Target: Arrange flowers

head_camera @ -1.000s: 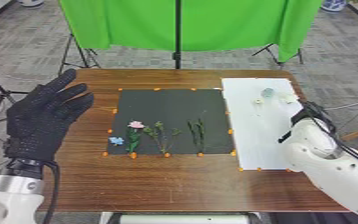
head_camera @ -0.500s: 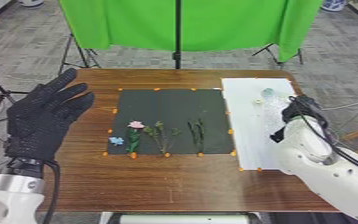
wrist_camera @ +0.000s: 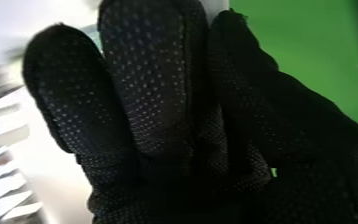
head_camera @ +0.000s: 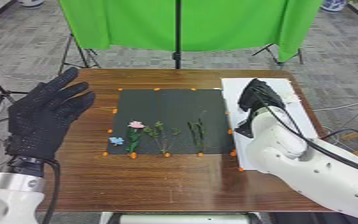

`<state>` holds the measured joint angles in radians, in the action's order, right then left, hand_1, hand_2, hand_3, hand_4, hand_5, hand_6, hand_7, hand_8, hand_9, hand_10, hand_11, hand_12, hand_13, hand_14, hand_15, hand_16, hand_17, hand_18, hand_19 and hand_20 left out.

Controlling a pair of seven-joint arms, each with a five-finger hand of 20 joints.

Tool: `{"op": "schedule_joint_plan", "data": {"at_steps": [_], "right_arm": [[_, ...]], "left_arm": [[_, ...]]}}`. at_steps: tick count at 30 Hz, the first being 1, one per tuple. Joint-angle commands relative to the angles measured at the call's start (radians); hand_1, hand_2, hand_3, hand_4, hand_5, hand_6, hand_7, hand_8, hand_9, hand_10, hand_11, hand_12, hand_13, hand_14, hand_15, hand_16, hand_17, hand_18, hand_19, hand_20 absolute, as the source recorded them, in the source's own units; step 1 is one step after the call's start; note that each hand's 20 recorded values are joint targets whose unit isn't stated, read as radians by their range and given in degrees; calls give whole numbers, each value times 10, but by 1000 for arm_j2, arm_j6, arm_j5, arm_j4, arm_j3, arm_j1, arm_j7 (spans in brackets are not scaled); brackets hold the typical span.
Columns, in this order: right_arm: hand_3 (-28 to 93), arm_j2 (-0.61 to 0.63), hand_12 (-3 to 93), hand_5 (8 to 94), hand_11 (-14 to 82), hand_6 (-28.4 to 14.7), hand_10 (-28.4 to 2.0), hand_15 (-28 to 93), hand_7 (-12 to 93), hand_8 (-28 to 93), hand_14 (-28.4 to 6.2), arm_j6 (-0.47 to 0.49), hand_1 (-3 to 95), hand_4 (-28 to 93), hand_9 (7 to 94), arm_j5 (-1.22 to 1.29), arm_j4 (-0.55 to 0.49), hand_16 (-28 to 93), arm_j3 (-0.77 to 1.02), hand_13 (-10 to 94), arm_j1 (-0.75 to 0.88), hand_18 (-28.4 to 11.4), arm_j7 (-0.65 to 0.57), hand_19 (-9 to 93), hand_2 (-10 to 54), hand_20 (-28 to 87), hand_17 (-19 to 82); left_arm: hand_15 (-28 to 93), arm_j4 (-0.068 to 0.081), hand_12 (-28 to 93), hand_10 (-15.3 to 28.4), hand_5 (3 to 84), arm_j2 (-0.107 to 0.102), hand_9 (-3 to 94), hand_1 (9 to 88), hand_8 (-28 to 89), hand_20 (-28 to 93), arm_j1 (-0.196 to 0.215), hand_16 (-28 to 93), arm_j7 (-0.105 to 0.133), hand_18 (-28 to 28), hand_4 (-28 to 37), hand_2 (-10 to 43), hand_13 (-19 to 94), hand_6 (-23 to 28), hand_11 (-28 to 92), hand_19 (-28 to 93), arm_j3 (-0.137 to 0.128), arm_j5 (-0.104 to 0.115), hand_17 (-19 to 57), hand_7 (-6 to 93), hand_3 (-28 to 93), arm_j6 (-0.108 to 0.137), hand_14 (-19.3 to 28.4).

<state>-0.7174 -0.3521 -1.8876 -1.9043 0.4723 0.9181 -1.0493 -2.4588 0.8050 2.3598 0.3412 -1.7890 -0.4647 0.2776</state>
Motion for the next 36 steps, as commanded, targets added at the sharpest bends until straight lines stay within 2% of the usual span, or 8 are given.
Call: {"op": "schedule_joint_plan", "data": {"at_steps": [1, 3, 9, 12, 21, 23, 31, 36], "right_arm": [[696, -271, 220, 872, 113, 15, -70, 420, 163, 45, -11, 45, 595, -283, 937, 39, 35, 178, -57, 937, -133, -63, 110, 931, -95, -279, 677], [696, -323, 221, 870, 113, 17, -70, 418, 164, 44, -10, 49, 594, -283, 937, 56, 68, 180, -75, 937, -155, -63, 135, 931, -95, -276, 674], [698, -435, 225, 864, 106, 22, -65, 413, 174, 36, -8, 38, 589, -283, 937, 130, 154, 193, -156, 937, -219, -64, 180, 932, -95, -231, 660], [697, -456, 228, 862, 102, 23, -63, 412, 178, 34, -7, 26, 588, -283, 937, 166, 178, 196, -198, 937, -245, -66, 175, 932, -95, -194, 650], [693, -507, 229, 858, 91, 29, -57, 411, 182, 34, -5, -46, 582, -283, 937, 242, 254, 200, -373, 937, -355, -71, 163, 932, -95, -154, 634], [690, -506, 232, 852, 90, 33, -56, 410, 186, 32, -4, -57, 582, -283, 937, 250, 259, 202, -392, 937, -357, -72, 165, 932, -95, -136, 630], [688, -522, 235, 842, 77, 38, -47, 399, 194, 27, -1, -72, 577, -283, 937, 273, 284, 211, -463, 937, -398, -73, 149, 932, -95, -114, 619], [689, -517, 242, 835, 72, 43, -44, 392, 201, 21, -3, -65, 573, -283, 937, 274, 294, 223, -498, 937, -401, -82, 164, 932, -95, -77, 603]], "left_arm": [[554, 5, 111, 216, 387, 5, 305, 223, -86, -107, -54, -110, -62, 284, -225, 78, 242, 118, 314, 723, 2, -20, -66, 135, 777, -24, 284], [553, 6, 111, 216, 387, 5, 305, 223, -86, -107, -67, -110, -72, 284, -225, 78, 242, 118, 314, 723, 1, -26, -67, 135, 778, -33, 284], [553, 17, 111, 216, 388, -26, 307, 223, -86, -107, -97, -110, -38, 284, -225, 78, 242, 118, 314, 723, 6, -17, -67, 135, 776, -59, 284], [553, 39, 111, 217, 388, -35, 308, 223, -86, -108, -170, -109, -46, 284, -225, 78, 242, 118, 314, 724, 45, -16, -67, 135, 776, -70, 284], [553, 63, 112, 217, 389, -68, 308, 223, -86, -109, -236, -109, -41, 284, -224, 78, 242, 118, 314, 724, 78, -6, -66, 135, 776, -95, 284], [553, 65, 111, 217, 389, -59, 308, 223, -86, -109, -241, -109, -52, 284, -224, 78, 242, 118, 313, 724, 82, -8, -66, 135, 776, -99, 284], [553, 67, 112, 217, 389, -65, 309, 224, -86, -111, -229, -109, -39, 284, -225, 78, 242, 119, 312, 725, 78, -4, -66, 134, 776, -112, 284], [553, 72, 112, 217, 390, -57, 308, 224, -86, -112, -239, -109, -46, 284, -224, 78, 242, 118, 312, 725, 84, -7, -66, 135, 775, -119, 284]]}}
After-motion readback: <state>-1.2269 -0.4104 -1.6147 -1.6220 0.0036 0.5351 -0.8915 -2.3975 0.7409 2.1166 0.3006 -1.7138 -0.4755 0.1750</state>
